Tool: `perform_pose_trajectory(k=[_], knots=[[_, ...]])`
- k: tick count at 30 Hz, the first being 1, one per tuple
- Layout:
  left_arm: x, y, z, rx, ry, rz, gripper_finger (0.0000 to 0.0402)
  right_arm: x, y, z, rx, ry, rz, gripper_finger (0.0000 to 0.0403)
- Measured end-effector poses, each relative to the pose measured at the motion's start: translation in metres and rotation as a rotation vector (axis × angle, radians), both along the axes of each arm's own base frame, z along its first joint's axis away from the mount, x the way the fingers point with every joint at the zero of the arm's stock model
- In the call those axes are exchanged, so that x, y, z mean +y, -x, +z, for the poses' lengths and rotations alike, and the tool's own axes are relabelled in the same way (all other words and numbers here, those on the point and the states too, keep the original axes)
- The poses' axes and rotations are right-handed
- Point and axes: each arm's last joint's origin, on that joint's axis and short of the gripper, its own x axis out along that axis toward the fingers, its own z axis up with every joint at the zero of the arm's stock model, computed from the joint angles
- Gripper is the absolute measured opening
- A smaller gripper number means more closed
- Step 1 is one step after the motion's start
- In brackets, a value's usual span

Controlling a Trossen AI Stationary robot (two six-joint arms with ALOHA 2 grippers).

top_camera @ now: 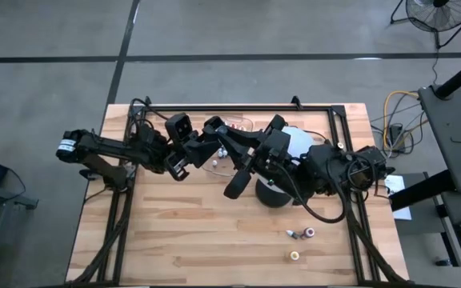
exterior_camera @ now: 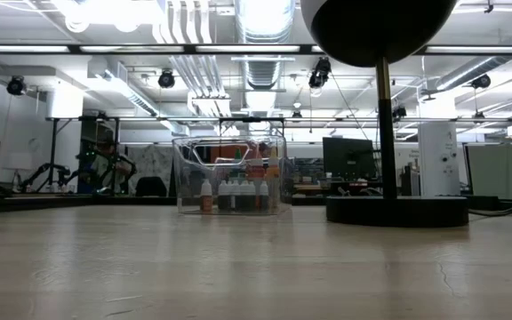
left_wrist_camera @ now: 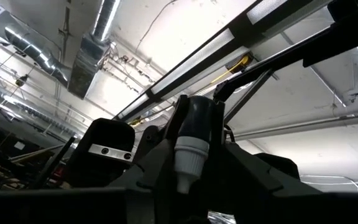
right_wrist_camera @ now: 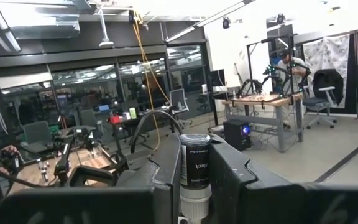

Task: Pick & Place food coloring
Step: Put the small black food coloring bottle into the transparent bin

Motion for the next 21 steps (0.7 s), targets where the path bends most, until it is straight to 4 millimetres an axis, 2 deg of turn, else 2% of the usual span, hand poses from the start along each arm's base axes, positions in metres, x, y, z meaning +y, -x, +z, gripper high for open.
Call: perform_pose_trajectory(k=[9,14,21], knots=[[0.003,-0.0009,-0.0004,0.009,0.012,-0.007,0.0041,-0.0002,0.0,0.0001,-0.004,-0.007,0.0,0.005],[0.0032,-0.0012,-0.0007,0.013,0.009,-0.004,0.004,0.0,-0.0002,-0.0001,0.003,0.004,-0.002,0.0054],[0.0027,-0.0013,-0.0012,0.037,-0.097,0.08,0.0035,0.0029,0.0053,0.0032,0.011,0.026,0.011,0.0108]])
